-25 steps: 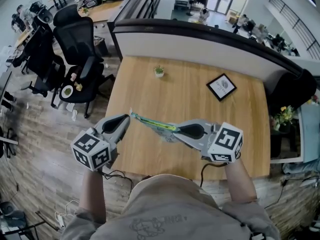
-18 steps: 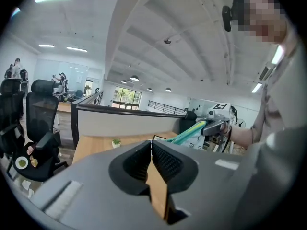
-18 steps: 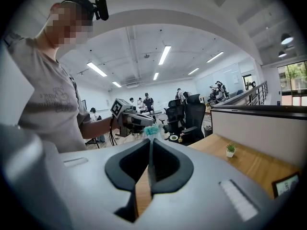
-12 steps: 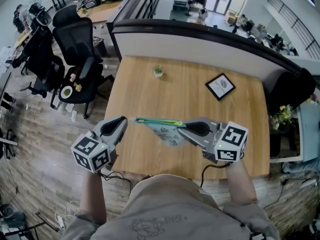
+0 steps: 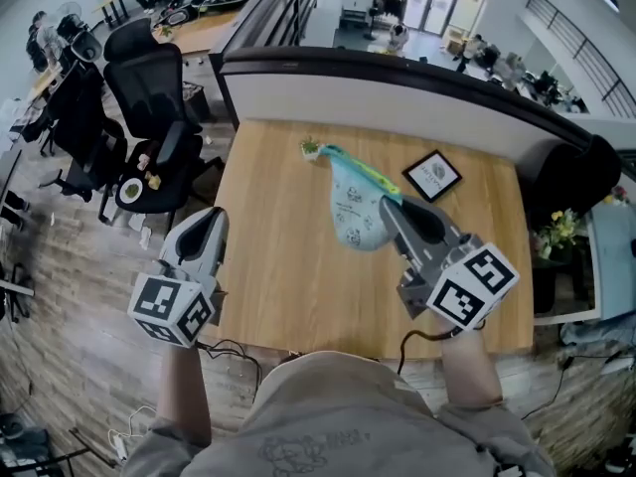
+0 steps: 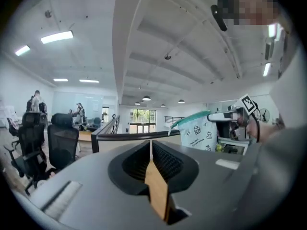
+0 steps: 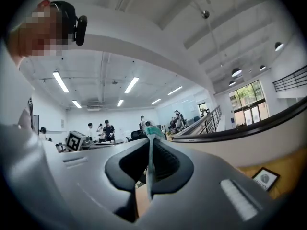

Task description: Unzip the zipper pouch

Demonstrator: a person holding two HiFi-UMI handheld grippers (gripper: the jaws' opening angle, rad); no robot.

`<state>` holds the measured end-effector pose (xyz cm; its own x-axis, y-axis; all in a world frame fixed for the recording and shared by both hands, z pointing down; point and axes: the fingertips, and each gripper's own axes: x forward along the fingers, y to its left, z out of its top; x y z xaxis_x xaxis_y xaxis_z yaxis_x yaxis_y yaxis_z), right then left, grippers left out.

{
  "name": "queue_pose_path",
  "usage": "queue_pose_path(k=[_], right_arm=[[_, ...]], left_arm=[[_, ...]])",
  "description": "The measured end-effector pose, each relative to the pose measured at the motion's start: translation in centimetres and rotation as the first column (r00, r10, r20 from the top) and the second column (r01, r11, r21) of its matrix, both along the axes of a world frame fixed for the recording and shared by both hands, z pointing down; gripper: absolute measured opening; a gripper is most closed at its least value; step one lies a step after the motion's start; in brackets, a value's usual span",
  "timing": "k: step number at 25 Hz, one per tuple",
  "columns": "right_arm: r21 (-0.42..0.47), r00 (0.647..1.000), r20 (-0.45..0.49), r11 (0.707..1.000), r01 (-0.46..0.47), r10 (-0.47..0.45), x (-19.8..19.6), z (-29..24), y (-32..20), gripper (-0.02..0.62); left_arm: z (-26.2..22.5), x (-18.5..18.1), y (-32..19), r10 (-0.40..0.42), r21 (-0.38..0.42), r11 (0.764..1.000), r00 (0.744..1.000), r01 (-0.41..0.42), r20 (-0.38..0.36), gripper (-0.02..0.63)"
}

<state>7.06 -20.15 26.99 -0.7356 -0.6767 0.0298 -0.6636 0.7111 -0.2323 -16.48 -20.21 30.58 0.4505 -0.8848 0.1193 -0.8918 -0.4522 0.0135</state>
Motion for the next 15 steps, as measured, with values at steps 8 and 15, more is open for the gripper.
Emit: queue_pose_path(k=[8,15], right_arm=[[0.197,0.974,0.035,0.954,-0.226,0.224,3.2,-5.7,2.2,0.014],[0.206,0.948,0.064,0.925,-0.319,0.313,5.4,-5.7,4.2,0.014]], left_arm=[[-5.3,0.3,0.6,-0.092,0.194,0.978,0.995,0.082,0.044,0.017],[-6.3,1.3,2.8,-0.127,0.256,0.962,0.986,0.096,0.106,0.017]])
